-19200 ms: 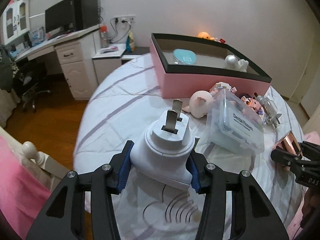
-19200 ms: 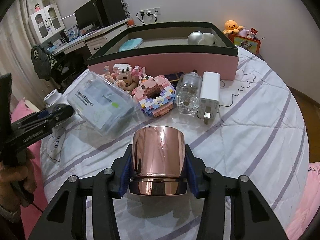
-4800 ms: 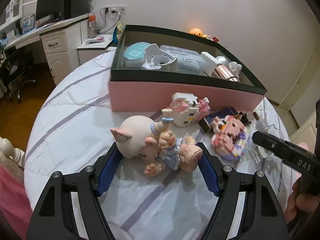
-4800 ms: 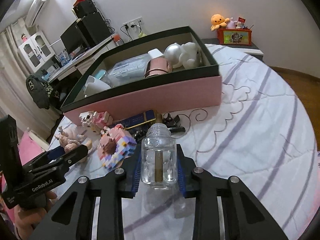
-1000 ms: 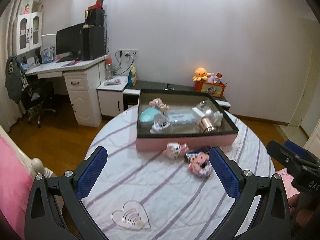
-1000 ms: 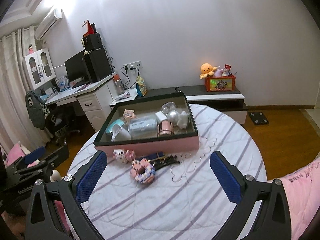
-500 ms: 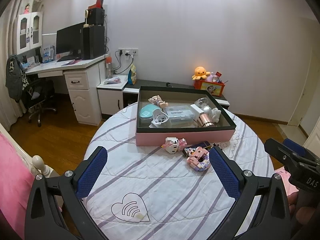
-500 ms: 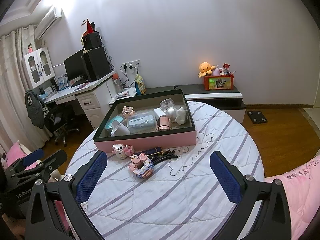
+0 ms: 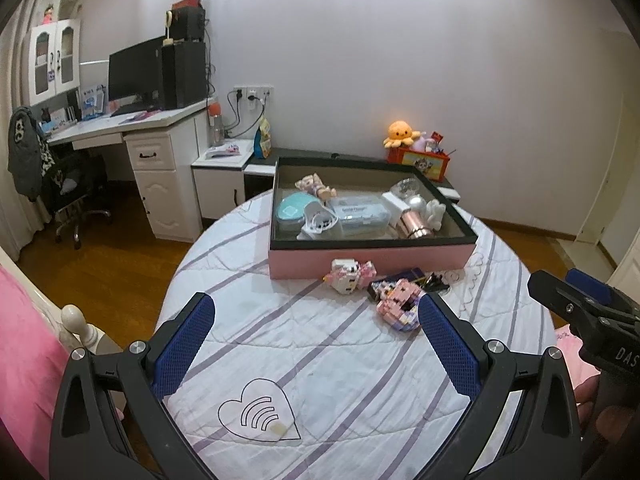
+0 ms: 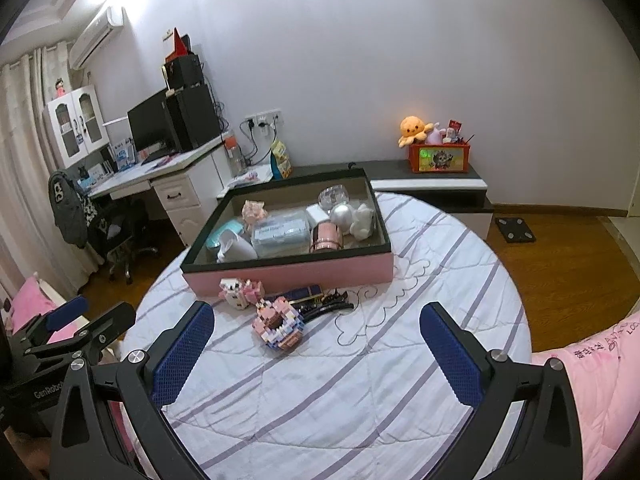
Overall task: Organize rigid objects
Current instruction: 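Grasp the white block figure with the left tool while the right tool grasps the pink block figure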
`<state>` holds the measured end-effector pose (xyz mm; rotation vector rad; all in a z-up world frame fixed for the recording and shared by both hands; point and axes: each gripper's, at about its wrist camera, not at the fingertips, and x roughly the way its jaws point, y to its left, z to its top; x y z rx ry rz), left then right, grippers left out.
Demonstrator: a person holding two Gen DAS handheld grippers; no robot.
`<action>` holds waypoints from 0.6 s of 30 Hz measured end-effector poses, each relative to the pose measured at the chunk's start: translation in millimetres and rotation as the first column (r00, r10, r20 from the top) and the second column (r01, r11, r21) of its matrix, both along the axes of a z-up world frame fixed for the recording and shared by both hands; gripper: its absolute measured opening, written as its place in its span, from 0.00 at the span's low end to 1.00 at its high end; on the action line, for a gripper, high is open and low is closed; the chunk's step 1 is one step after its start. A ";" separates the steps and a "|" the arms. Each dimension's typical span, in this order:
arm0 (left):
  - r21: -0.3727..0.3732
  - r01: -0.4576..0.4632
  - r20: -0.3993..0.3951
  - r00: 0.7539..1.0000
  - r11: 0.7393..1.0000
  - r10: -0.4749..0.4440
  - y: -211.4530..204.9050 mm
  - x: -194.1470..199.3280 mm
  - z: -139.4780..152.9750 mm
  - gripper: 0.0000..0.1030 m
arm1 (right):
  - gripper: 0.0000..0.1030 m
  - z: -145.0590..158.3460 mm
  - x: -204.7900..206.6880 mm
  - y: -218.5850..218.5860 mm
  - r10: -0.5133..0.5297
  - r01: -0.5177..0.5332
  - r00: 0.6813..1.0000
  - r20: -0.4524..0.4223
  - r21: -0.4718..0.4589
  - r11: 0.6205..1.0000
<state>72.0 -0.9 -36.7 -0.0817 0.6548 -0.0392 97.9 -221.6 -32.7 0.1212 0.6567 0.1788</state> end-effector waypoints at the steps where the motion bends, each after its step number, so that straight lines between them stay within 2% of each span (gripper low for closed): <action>1: 0.000 0.000 -0.010 1.000 1.000 0.000 0.1 1.9 -4.0 1.00 | 1.00 -5.1 3.4 -0.1 0.005 -0.005 1.000 -0.016 -0.003 1.000; 10: 0.003 -0.010 -0.120 0.993 1.000 0.011 4.8 24.9 -45.7 1.00 | 1.00 -68.1 42.3 17.4 0.067 -0.075 0.980 -0.186 -0.040 0.996; 18: 0.011 -0.015 -0.177 0.984 1.000 0.017 7.4 47.5 -69.7 1.00 | 1.00 -92.3 71.4 40.0 0.110 -0.128 0.969 -0.220 -0.067 0.990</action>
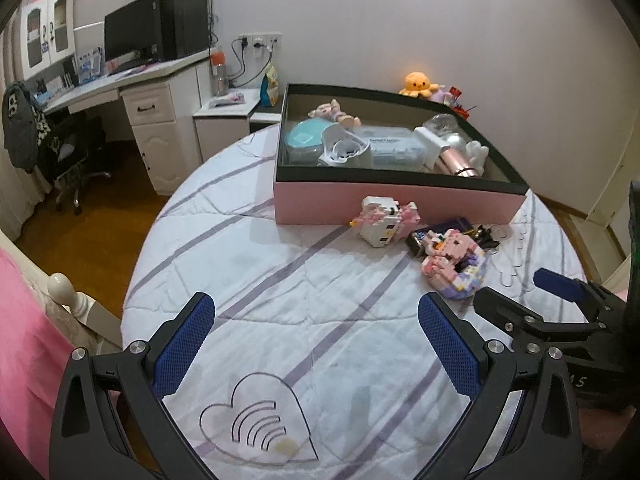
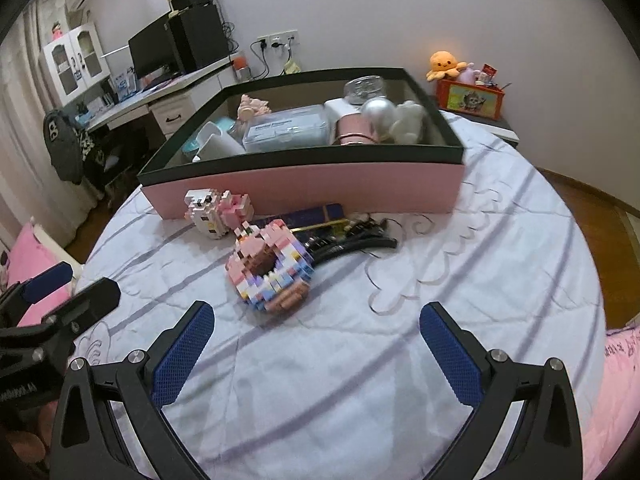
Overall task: Organize rigid objects
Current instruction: 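Grasp the white block figure with the left tool while the right tool grasps the pink block figure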
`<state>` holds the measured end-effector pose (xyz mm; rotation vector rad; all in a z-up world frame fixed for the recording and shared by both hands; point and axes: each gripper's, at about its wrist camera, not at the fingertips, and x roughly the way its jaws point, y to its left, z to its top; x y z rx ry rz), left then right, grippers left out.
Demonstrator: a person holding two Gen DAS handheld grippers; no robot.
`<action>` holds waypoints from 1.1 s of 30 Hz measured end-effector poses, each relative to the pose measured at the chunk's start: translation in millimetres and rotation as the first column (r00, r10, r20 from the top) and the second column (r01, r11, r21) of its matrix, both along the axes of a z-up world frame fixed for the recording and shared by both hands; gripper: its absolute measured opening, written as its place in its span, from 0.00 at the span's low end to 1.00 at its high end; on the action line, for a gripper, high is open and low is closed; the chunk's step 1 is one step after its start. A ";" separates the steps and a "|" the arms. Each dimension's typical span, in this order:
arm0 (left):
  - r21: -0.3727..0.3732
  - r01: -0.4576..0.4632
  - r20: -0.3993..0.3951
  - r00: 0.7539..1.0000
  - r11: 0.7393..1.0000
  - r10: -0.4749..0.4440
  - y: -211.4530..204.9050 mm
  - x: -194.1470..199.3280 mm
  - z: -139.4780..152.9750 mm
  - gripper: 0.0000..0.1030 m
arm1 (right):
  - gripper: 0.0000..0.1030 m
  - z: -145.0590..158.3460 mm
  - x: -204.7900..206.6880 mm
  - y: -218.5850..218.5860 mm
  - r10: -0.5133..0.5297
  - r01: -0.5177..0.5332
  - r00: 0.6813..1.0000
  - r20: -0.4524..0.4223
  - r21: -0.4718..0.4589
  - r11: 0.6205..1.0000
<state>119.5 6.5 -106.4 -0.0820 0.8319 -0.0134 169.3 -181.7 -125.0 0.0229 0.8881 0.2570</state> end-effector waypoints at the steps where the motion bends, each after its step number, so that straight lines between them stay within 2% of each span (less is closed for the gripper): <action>1: 0.001 0.000 -0.004 1.000 1.000 0.000 -0.2 2.8 -1.2 1.00 | 1.00 -2.1 4.3 3.5 0.007 -0.008 1.000 -0.001 -0.010 1.000; 6: -0.002 -0.014 -0.020 1.000 1.000 0.014 4.2 15.3 -8.6 1.00 | 0.99 -10.1 21.2 13.6 0.032 -0.033 0.999 -0.014 -0.024 0.999; 7: -0.002 -0.015 -0.024 1.000 1.000 0.015 5.4 17.3 -9.8 1.00 | 0.96 -11.5 23.2 14.6 0.039 -0.039 0.999 -0.014 -0.022 0.999; 8: -0.001 -0.018 -0.028 0.999 1.000 0.018 6.2 19.7 -11.4 1.00 | 0.87 -13.5 25.2 16.1 0.050 -0.050 0.999 -0.019 -0.019 0.999; 9: -0.001 -0.020 -0.030 0.999 1.000 0.020 6.5 21.3 -12.4 1.00 | 0.83 -14.8 26.1 17.2 0.060 -0.061 0.998 -0.023 -0.014 0.998; 11: -0.006 -0.017 -0.033 0.999 1.000 0.017 5.6 25.5 -14.5 1.00 | 0.62 -18.6 26.8 20.7 0.093 -0.093 0.995 -0.026 -0.007 0.996; 15: -0.006 0.005 -0.032 0.999 1.000 -0.005 -2.0 32.4 -15.4 1.00 | 0.57 -18.2 22.2 16.2 0.114 -0.114 0.993 -0.020 0.012 0.993; 17: -0.009 0.024 -0.027 0.999 1.000 -0.024 -8.0 37.2 -15.3 1.00 | 0.50 -16.3 17.9 9.7 0.113 -0.113 0.993 -0.020 0.023 0.993; 24: -0.030 0.067 -0.035 0.997 0.997 -0.068 -31.1 65.3 -21.7 1.00 | 0.50 -12.6 15.5 -16.4 0.067 -0.066 0.997 -0.023 0.045 0.997; 31: -0.010 0.042 -0.071 0.997 0.999 -0.043 -45.4 97.4 -38.0 1.00 | 0.51 -18.3 24.0 -14.5 0.064 -0.063 0.998 -0.026 0.042 0.997; 33: -0.037 0.033 -0.069 0.997 0.999 -0.035 -42.7 102.2 -40.9 1.00 | 0.53 -18.8 25.5 -13.4 0.066 -0.065 0.998 -0.024 0.043 0.997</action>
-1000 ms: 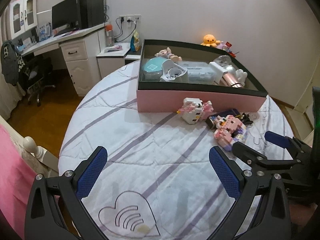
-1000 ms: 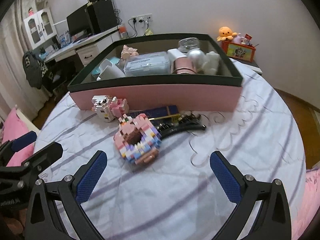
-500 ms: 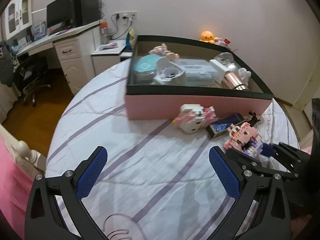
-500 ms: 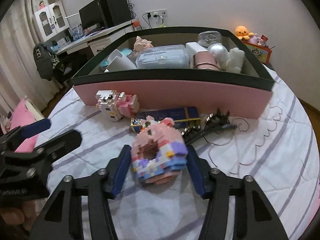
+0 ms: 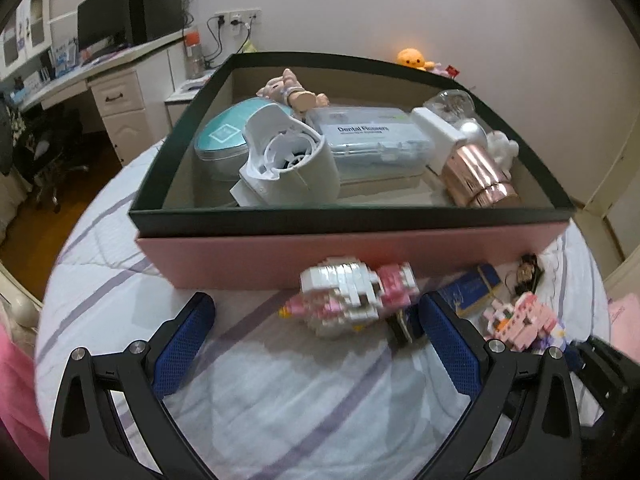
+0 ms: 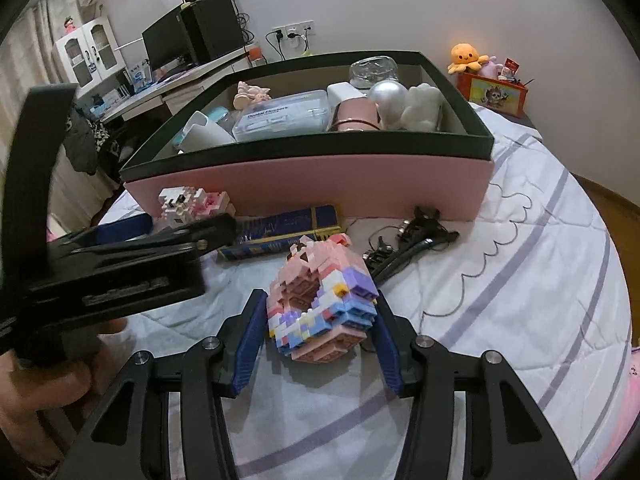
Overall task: Organize rigid objects
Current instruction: 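Grasp the white block figure with the left tool while the right tool grasps the pink block figure, then carry both block figures into the pink box and release them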
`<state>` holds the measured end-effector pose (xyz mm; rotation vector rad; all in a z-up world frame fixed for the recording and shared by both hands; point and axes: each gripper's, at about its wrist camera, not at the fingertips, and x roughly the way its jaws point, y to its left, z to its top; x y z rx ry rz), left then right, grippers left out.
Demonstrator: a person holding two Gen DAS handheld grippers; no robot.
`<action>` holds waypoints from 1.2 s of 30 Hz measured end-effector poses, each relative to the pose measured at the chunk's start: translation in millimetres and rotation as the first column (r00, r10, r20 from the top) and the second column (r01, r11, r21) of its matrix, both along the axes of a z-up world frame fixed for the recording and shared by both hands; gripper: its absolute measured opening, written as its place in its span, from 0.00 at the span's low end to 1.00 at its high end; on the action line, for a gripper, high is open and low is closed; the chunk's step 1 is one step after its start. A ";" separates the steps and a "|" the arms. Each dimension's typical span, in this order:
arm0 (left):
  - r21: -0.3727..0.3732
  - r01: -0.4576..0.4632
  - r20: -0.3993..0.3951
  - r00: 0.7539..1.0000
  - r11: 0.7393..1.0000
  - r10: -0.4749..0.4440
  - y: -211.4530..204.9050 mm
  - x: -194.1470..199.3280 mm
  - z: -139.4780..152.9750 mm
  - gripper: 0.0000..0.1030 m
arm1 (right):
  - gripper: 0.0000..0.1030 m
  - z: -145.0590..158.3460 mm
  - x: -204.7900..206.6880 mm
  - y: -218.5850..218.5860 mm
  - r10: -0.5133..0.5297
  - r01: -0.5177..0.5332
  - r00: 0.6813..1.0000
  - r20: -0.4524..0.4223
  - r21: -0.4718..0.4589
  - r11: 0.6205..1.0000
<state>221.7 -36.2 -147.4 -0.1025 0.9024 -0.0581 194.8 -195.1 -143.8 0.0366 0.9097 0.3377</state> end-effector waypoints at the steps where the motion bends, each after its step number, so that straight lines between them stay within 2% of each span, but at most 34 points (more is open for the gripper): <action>1: -0.018 -0.002 -0.003 1.000 1.000 0.002 2.2 2.5 -1.4 0.99 | 0.53 -0.5 1.2 1.0 0.000 0.000 1.000 0.001 -0.001 1.000; 4: -0.048 -0.007 0.002 1.000 0.999 0.007 8.2 0.7 -0.6 0.86 | 0.52 0.2 -0.5 -2.0 0.002 -0.002 1.000 -0.002 0.013 1.000; 7: -0.047 0.018 0.012 1.000 0.999 -0.018 10.3 -8.1 1.8 0.58 | 0.50 2.7 -3.7 -7.4 0.000 0.000 1.000 -0.008 0.046 0.999; 10: -0.043 0.024 0.018 1.000 0.999 -0.023 15.2 -19.7 3.9 0.59 | 0.50 6.4 -9.2 -11.8 -0.003 0.004 1.000 -0.011 0.084 0.996; 25: -0.044 0.005 0.058 0.998 0.999 -0.002 44.5 -73.9 25.6 0.59 | 0.49 31.2 -28.0 -14.8 -0.005 0.001 0.999 0.033 0.112 0.994; 31: -0.046 0.025 0.117 0.993 0.999 -0.019 44.7 -77.7 52.4 0.59 | 0.50 59.1 -25.5 -12.1 0.010 -0.021 0.995 0.098 0.115 0.993; 36: -0.032 0.047 0.197 0.980 0.998 -0.040 43.0 -63.0 85.1 0.59 | 0.50 86.1 -6.1 -9.6 0.020 -0.037 0.986 0.168 0.100 0.994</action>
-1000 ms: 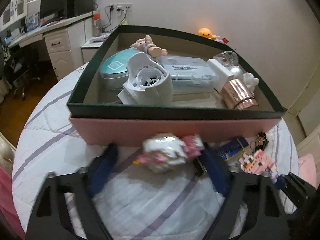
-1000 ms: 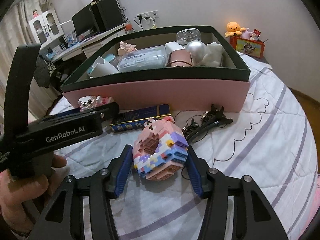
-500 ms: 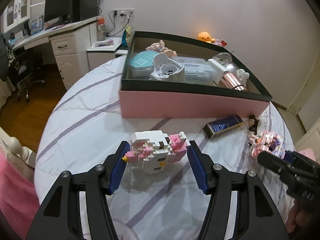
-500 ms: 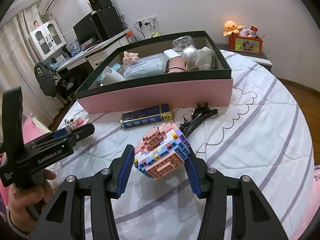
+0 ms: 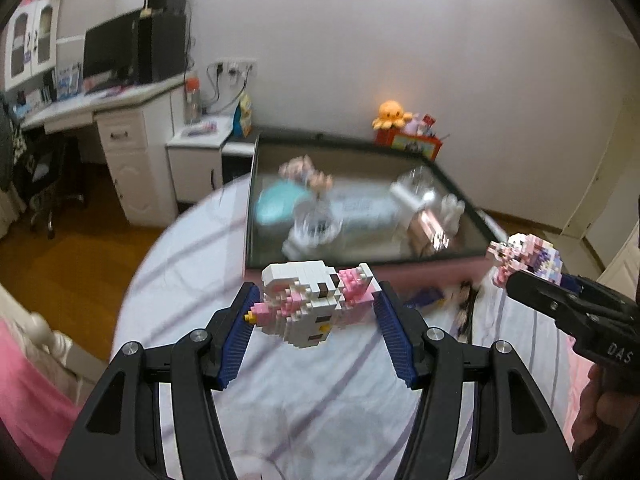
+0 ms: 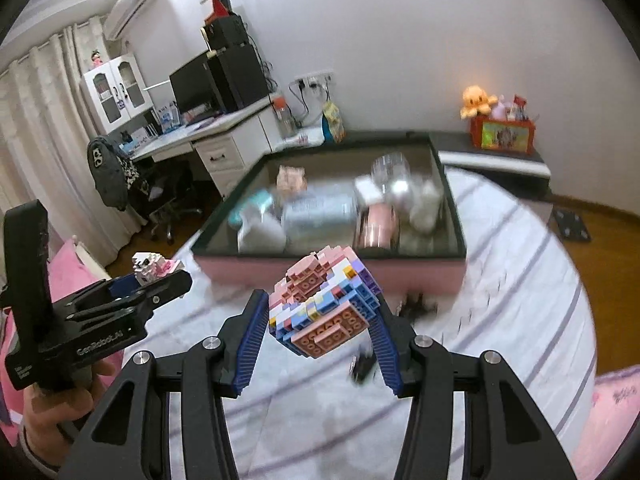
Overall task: Organize rigid objects
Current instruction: 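Carry both block figures into the pink box and release them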
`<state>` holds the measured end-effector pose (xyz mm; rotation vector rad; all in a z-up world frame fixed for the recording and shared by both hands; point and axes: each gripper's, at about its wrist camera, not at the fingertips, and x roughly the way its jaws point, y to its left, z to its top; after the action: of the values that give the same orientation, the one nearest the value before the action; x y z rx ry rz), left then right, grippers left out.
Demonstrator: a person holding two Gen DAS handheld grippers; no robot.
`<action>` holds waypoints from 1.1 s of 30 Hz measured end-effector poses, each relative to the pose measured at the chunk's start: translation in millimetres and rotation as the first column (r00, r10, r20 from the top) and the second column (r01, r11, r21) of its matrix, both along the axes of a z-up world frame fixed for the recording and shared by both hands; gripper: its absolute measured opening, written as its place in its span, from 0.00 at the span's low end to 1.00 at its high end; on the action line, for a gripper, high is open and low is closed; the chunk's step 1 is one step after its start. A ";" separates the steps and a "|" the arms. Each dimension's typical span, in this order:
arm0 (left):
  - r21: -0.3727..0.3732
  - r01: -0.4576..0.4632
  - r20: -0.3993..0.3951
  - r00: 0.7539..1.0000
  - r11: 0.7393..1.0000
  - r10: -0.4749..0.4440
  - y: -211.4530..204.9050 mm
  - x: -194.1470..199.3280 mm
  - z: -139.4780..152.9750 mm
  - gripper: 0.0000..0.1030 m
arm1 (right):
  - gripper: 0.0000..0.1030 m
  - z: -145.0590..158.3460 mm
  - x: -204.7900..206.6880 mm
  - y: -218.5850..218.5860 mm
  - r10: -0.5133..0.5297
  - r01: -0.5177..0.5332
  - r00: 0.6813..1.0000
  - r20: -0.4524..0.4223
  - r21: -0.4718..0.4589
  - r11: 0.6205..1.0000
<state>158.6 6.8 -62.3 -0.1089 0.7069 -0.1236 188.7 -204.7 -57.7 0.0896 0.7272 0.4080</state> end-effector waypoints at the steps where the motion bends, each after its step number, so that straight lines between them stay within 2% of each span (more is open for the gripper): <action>1: 0.002 0.004 0.014 1.000 1.000 -0.004 -0.3 4.1 5.8 0.59 | 0.50 6.6 7.0 0.7 0.001 -0.001 1.000 0.016 -0.003 1.000; 5: 0.022 0.017 0.068 0.998 1.000 -0.019 -3.8 31.9 27.9 0.59 | 0.50 24.1 36.2 2.2 -0.003 0.003 0.998 0.055 -0.008 1.000; 11: 0.023 0.036 0.082 0.996 0.999 -0.038 -14.9 91.0 40.8 0.59 | 0.50 31.6 89.1 4.1 -0.019 0.021 0.998 0.065 -0.021 1.000; 15: 0.039 0.043 0.048 0.998 0.998 -0.045 -22.7 133.3 32.6 0.59 | 0.50 18.8 131.7 6.0 -0.036 0.037 0.999 0.026 -0.050 0.998; 21: 0.052 0.042 -0.026 0.999 0.998 -0.041 -27.4 186.1 8.7 0.59 | 0.50 -0.3 172.7 3.9 -0.057 0.055 0.998 -0.028 -0.068 0.996; 27: 0.060 0.053 -0.064 0.997 0.997 -0.049 -33.0 203.7 -3.1 0.59 | 0.50 -13.9 192.9 6.7 -0.056 0.050 0.996 -0.067 -0.093 0.994; 33: 0.076 0.049 -0.087 0.995 0.996 -0.042 -36.4 207.1 -8.0 0.61 | 0.50 -22.2 195.7 10.1 -0.053 0.042 0.995 -0.086 -0.122 0.992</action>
<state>365.8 -29.6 -70.3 -0.0236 0.7989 -0.1357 384.4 -194.6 -79.9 0.0113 0.8350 0.3154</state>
